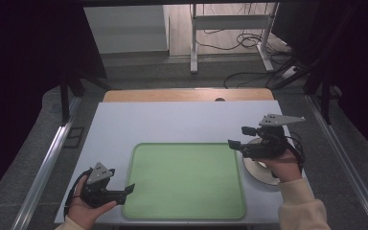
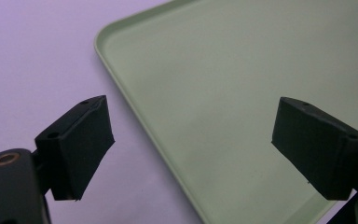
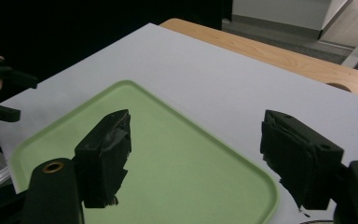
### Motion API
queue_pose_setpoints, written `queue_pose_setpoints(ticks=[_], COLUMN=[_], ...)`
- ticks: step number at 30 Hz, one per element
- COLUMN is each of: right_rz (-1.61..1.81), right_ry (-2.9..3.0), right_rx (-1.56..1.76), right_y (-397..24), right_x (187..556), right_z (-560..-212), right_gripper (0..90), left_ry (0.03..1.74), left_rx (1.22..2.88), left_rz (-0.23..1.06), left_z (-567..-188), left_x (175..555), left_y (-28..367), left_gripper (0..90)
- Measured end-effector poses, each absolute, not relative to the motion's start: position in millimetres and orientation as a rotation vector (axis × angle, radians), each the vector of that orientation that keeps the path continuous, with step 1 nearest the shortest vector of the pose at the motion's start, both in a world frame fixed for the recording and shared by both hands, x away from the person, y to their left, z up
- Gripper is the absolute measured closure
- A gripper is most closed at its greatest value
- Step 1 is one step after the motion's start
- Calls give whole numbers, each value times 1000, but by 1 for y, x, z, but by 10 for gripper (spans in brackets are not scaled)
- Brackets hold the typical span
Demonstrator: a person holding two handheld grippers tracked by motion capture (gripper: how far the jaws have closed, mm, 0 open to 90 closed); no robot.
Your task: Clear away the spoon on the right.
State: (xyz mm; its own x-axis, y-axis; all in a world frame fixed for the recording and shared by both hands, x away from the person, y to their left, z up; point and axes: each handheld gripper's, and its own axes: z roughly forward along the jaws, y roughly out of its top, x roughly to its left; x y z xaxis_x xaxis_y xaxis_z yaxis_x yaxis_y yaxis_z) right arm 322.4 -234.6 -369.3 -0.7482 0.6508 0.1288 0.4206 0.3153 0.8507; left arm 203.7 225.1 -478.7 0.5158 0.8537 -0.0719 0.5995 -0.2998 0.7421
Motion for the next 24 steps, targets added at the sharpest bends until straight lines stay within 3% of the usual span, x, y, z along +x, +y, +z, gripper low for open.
queue_pose_setpoints(ticks=[11, 24], right_rz=[1388, 1389], right_ry=[2312, 2233], right_rx=[1041, 1114], right_y=[-254, -279], right_x=[355, 357], right_z=[-373, -368], right_gripper=[244, 245], left_ry=[1189, 1185], left_rx=[2012, 2008], left_rz=[439, 450], left_z=[-478, -476], left_x=[202, 199], left_y=[226, 226], left_gripper=[117, 118])
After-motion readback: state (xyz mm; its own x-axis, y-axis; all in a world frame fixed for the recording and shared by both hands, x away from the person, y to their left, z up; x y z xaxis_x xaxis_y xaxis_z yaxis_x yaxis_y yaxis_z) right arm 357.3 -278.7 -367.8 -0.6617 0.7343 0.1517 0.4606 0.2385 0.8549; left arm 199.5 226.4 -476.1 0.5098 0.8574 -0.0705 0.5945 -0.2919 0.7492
